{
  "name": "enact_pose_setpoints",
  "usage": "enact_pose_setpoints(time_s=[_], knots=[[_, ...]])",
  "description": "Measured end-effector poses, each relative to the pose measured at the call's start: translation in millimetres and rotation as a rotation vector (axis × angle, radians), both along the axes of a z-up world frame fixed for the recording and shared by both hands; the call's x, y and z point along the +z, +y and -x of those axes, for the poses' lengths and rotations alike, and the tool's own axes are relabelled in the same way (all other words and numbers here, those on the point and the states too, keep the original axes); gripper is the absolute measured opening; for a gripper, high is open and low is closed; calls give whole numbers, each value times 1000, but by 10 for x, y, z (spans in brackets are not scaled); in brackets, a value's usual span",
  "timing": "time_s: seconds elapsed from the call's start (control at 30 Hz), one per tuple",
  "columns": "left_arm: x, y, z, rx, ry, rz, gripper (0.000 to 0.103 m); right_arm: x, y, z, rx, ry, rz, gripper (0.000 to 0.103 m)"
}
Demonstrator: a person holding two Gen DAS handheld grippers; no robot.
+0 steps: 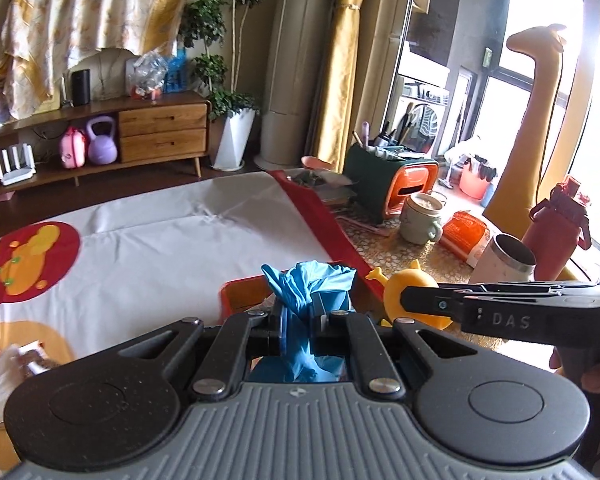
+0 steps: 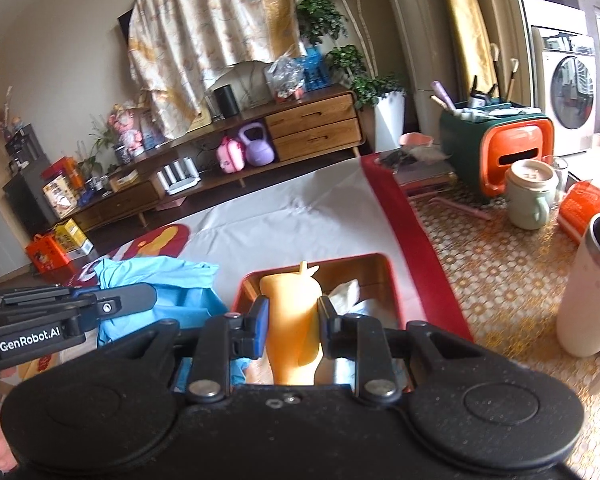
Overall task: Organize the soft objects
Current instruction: 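Carry the duck and gloves over the red tin with both tools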
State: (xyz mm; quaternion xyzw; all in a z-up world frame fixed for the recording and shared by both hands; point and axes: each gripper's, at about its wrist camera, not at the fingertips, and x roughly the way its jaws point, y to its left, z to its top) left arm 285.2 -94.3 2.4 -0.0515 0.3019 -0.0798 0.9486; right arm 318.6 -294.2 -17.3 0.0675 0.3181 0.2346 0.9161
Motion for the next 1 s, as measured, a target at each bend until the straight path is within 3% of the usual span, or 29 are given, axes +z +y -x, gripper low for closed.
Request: enact_pose_setpoints(time_s=[0.37,1.0], knots=[[-376,-342,-544,-40,88,-40,9,-355,-115,-428,-57,50,44,24],[-1043,-313,-1156,-10,228,-99,10,-819,131,-763,-24,90,146,24]])
